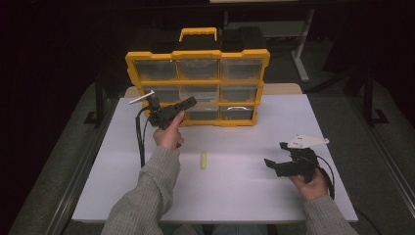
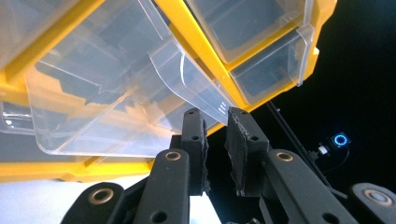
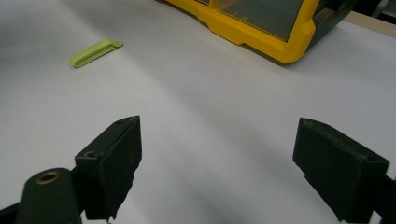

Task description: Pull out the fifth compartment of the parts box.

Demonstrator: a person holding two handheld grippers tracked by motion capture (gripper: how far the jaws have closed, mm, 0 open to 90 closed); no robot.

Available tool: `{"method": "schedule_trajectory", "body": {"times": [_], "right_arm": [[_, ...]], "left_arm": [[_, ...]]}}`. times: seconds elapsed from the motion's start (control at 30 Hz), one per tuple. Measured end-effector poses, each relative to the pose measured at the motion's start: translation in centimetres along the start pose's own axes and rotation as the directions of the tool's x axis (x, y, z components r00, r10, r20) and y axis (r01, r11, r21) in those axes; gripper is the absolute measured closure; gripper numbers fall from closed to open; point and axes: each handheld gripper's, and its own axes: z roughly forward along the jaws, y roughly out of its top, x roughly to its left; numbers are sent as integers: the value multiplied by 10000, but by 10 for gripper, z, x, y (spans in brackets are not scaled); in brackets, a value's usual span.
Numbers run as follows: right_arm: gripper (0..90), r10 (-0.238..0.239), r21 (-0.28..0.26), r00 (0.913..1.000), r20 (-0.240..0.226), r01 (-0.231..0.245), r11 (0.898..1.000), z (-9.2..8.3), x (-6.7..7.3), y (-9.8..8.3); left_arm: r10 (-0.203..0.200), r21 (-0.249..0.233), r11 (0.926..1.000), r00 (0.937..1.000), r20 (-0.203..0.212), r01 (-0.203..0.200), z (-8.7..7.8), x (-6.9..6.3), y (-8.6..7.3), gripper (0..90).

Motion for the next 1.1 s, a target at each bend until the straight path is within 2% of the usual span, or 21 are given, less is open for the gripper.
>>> {"method": "schedule_trajectory", "body": {"times": [0.17,0.37,0.57,0.63,0.67,0.7,0.73,0.77,0.8,0.83,0.87,0.9,0.93,0.97,1.0,1.03,1.1], "right_arm": [[145,-48,-24,10000,23,48,10000,0,1,0],[144,-59,40,10000,38,59,10000,1,2,0],[143,-20,60,10000,35,20,10000,1,2,0],[142,-17,67,10000,37,17,10000,1,2,0],[141,-42,48,10000,45,41,10000,1,2,0],[142,-58,56,10000,37,58,10000,1,2,0],[142,-55,60,10000,45,54,10000,0,2,0],[142,-55,60,10000,45,54,10000,0,2,0],[142,-76,-17,9999,81,76,10000,-2,2,0],[142,-79,-51,9999,100,80,10000,-2,2,1],[142,-96,-134,9999,108,98,9999,-3,1,1],[142,-96,-134,9999,108,98,9999,-3,1,1],[142,-66,-165,9999,101,68,9998,-4,1,2],[142,-66,-165,9999,101,68,9998,-4,1,2],[142,-99,-176,9999,113,101,9998,-4,2,2],[142,-162,-168,9998,111,164,9997,-4,3,2],[142,-213,-119,9998,67,213,9997,-3,4,3]], "left_arm": [[107,81,9999,9999,62,-108,-4,-2,-2,768],[213,224,9995,9997,-128,-210,-7,-8,-6,766],[312,269,9992,9995,-100,-309,-6,-7,-5,772],[575,317,9979,9982,-152,-570,-7,-8,-4,743],[899,484,9949,9953,-354,-882,-9,-12,-3,714],[899,484,9949,9953,-354,-882,-9,-12,-3,684],[1730,849,9824,9821,-739,-1666,-13,-17,-3,641],[1730,849,9824,9821,-739,-1666,-13,-17,-3,609],[2136,1104,9726,9739,-774,-2045,-16,-19,-3,572],[2649,1365,9575,9620,-665,-2542,-19,-22,-2,545],[2649,1365,9575,9620,-665,-2542,-19,-22,-2,523],[2940,1698,9446,9540,-579,-2808,-20,-24,0,523],[3378,2147,9226,9400,-485,-3205,-21,-27,2,467],[3721,2317,9067,9270,-457,-3525,-21,-30,2,467],[4596,2758,8573,8877,-291,-4348,-22,-38,5,444],[4596,2758,8573,8877,-291,-4348,-22,-38,5,433],[5433,3144,8010,8392,-243,-5095,-23,-47,8,407]]}}
